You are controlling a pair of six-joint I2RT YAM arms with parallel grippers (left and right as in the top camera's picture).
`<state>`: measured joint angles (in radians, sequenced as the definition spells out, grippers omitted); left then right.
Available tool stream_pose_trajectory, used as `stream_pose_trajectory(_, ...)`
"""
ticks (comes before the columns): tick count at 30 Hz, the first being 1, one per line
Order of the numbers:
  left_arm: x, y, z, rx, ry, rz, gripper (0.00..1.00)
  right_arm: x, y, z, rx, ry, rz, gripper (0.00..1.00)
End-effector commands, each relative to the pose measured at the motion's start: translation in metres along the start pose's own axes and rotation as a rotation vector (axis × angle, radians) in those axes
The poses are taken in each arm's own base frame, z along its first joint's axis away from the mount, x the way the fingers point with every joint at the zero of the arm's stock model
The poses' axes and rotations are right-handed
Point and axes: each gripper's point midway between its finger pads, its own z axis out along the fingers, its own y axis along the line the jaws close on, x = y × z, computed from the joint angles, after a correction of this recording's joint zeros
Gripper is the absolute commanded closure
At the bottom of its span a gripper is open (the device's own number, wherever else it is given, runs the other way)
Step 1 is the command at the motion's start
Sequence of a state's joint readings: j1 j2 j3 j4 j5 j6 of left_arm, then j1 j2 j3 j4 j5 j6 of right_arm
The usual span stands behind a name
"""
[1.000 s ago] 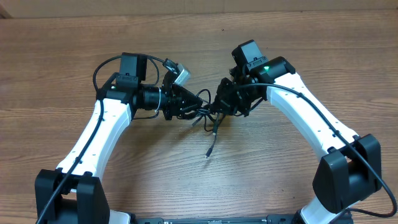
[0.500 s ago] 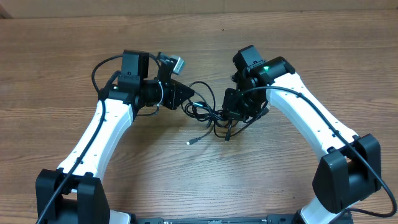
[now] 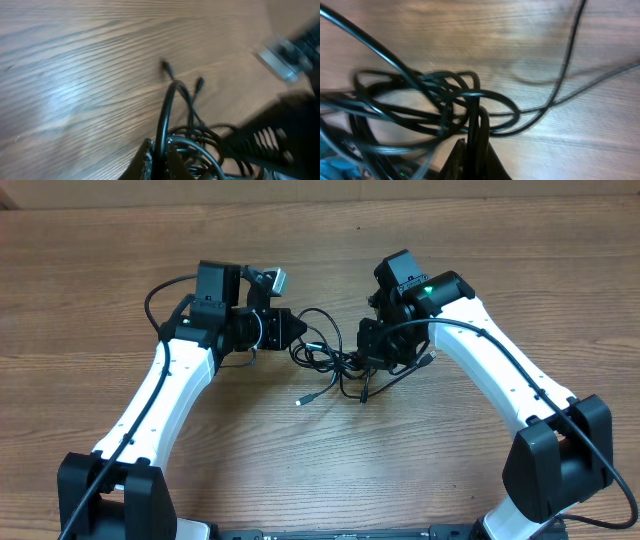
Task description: Untangle cables
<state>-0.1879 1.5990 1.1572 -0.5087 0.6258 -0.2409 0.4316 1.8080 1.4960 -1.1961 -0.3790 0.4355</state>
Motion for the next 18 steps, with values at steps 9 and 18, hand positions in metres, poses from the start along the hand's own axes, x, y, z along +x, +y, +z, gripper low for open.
stream_pose_trajectory(9,-0.040,0.110,-0.058,-0.494,-0.331,-0.509,0.96,0.022,-0.084,-0.017,0.450,0.046,-0.023,0.96)
stream_pose_trajectory(18,0.003,0.178,-0.110,-0.717,-0.289,-0.712,0.96,0.010,-0.115,-0.033,0.549,-0.029,0.142,0.96)
